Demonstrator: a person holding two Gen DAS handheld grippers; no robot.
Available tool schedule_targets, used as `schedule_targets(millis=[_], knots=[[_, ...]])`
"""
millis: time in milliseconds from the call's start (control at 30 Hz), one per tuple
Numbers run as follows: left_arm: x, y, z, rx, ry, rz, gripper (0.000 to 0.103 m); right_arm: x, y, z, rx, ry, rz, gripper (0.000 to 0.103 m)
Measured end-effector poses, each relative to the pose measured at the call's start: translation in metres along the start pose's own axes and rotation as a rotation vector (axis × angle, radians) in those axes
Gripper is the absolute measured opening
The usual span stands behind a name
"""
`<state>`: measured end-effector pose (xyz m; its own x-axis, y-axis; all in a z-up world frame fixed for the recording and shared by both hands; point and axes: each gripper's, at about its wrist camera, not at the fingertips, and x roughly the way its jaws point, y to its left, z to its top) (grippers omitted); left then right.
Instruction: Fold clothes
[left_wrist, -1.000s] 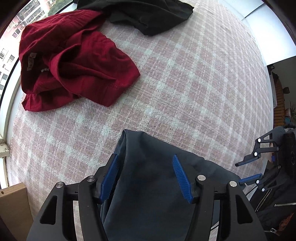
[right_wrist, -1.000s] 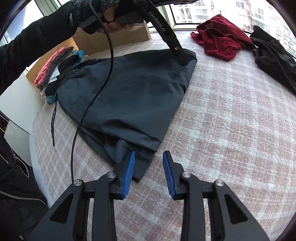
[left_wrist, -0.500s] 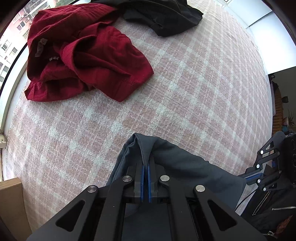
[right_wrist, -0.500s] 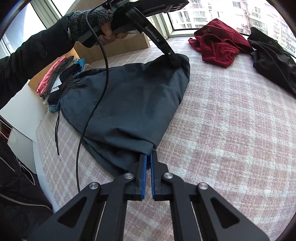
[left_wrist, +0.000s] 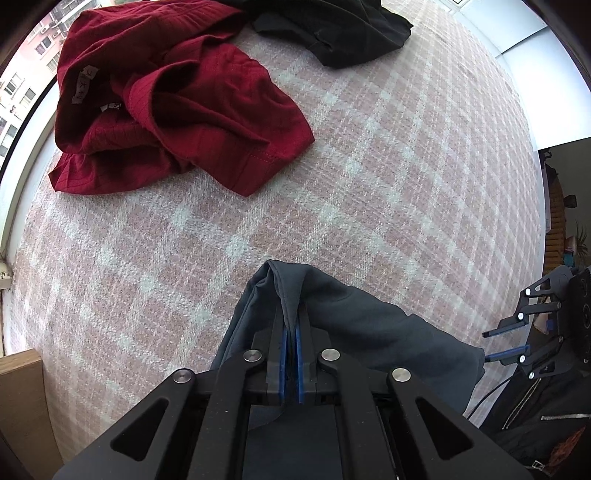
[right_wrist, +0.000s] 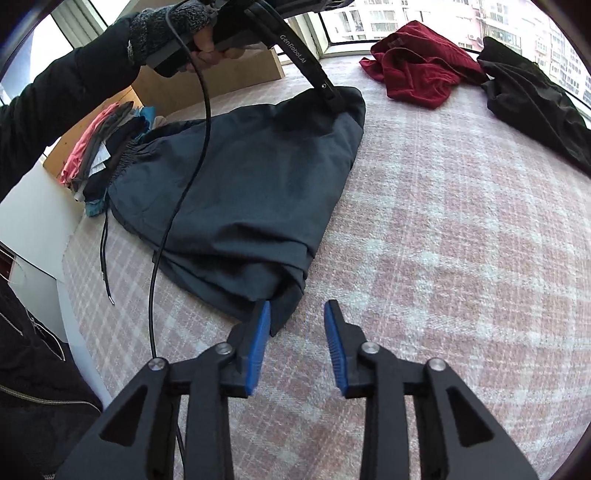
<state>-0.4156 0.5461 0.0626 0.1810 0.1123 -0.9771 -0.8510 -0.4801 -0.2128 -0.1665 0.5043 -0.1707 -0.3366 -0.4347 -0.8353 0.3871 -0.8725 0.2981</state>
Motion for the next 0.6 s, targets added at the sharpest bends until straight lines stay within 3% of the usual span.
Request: schedule_targets(millis=[100,267,333,367,400,533,600], knots=[[0.001,0.001,0.005,0.010,0.011,0.002,0.003,0.005,0.015,0.001,-0.052,-0.003,-0.019,0.033],[0.000,0.007,0.015,0.008,0.019,0.006,0.003,0.005,0.042,-0.003,-0.173,-0.067,-0.162,0.033],[-0.001,0.012,0.020,0.006,0.020,0.008,0.004,0.013,0.055,-0.003,-0.259,-0.091,-0.273,0.031],[-0.001,0.014,0.022,0.005,0.020,0.009,0.005,0.018,0.059,-0.003,-0.292,-0.096,-0.319,0.026],[-0.002,0.016,0.025,0.003,0.020,0.010,0.005,0.024,0.059,-0.002,-0.302,-0.087,-0.342,0.002],[-0.004,0.021,0.034,0.009,0.024,0.016,0.005,0.006,0.059,-0.002,-0.276,-0.155,-0.306,0.003],[-0.004,0.024,0.035,0.012,0.027,0.019,0.010,-0.002,0.061,-0.005,-0.292,-0.117,-0.222,0.006]])
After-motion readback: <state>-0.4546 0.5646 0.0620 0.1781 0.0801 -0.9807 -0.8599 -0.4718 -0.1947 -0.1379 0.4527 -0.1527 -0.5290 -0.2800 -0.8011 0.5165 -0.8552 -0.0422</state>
